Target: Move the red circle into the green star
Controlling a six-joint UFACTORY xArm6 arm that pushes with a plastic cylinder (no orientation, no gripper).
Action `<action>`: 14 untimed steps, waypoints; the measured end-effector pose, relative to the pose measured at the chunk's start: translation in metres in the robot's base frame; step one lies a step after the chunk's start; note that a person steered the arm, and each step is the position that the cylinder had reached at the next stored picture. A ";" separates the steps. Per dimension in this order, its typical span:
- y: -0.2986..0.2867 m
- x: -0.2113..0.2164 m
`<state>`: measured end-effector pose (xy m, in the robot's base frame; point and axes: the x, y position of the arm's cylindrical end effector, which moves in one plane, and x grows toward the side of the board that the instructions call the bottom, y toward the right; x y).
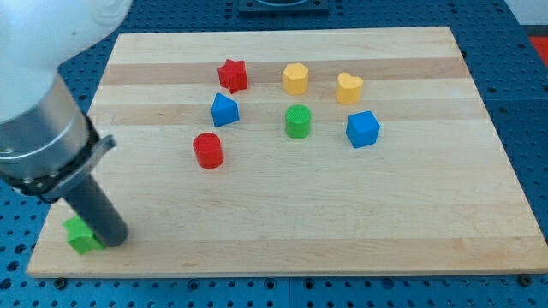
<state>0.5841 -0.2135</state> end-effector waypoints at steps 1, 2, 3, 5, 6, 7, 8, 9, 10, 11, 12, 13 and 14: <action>-0.011 0.000; 0.020 -0.006; 0.094 -0.030; 0.215 -0.102; 0.199 -0.142; 0.161 -0.154; 0.120 -0.150; 0.092 -0.125; 0.081 -0.097; 0.106 -0.075; 0.120 -0.051; 0.109 -0.039; 0.099 -0.065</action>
<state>0.5195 -0.1147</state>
